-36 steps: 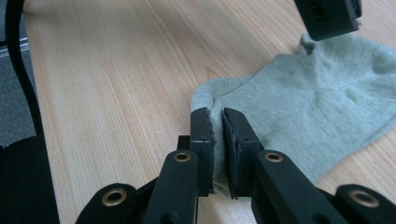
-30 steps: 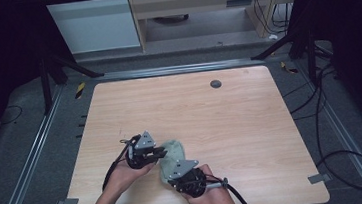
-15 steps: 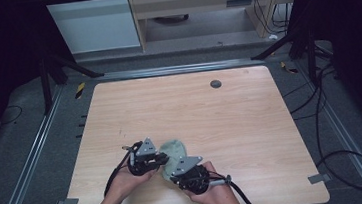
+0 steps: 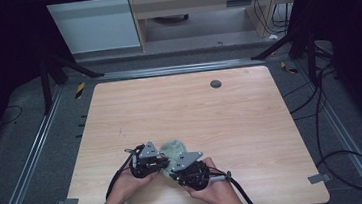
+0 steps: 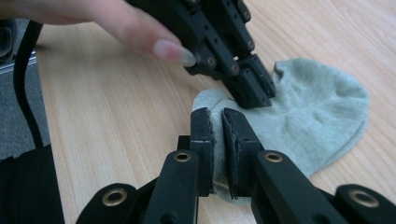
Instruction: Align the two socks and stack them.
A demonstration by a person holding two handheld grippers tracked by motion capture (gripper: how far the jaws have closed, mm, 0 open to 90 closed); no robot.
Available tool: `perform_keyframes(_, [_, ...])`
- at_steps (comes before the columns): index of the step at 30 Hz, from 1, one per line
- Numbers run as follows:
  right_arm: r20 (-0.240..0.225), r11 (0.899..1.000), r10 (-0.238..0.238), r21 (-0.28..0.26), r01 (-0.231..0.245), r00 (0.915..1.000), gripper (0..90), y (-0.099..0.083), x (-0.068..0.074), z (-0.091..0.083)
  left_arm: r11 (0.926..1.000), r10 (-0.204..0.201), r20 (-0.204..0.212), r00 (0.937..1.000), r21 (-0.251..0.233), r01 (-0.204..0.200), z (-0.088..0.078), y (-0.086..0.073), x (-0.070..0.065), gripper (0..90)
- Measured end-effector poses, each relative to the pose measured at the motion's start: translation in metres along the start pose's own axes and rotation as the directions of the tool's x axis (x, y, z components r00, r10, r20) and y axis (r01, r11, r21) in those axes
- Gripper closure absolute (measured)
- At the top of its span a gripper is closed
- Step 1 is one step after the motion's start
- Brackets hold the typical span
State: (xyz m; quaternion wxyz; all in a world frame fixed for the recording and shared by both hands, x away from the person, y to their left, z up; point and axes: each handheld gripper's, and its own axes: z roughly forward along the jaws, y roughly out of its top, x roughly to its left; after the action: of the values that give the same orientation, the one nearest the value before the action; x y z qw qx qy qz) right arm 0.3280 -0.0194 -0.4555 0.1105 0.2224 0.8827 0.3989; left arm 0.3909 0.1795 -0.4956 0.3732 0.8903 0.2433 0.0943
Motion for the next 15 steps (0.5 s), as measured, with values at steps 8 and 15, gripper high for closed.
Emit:
perform_keyframes(8, [0.009,1.0,-0.011,0.007,0.011,0.9999,83.4,0.01,-0.007,-0.002,0.9999,-0.01,0.003,0.9999,-0.008,0.01,0.0,-0.001,-0.001,81.7])
perform_keyframes(15, [0.007,1.0,-0.012,0.007,0.012,0.9999,83.5,0.012,-0.006,-0.003,0.9999,-0.012,0.01,0.9999,-0.007,0.012,-0.002,-0.003,-0.002,81.9])
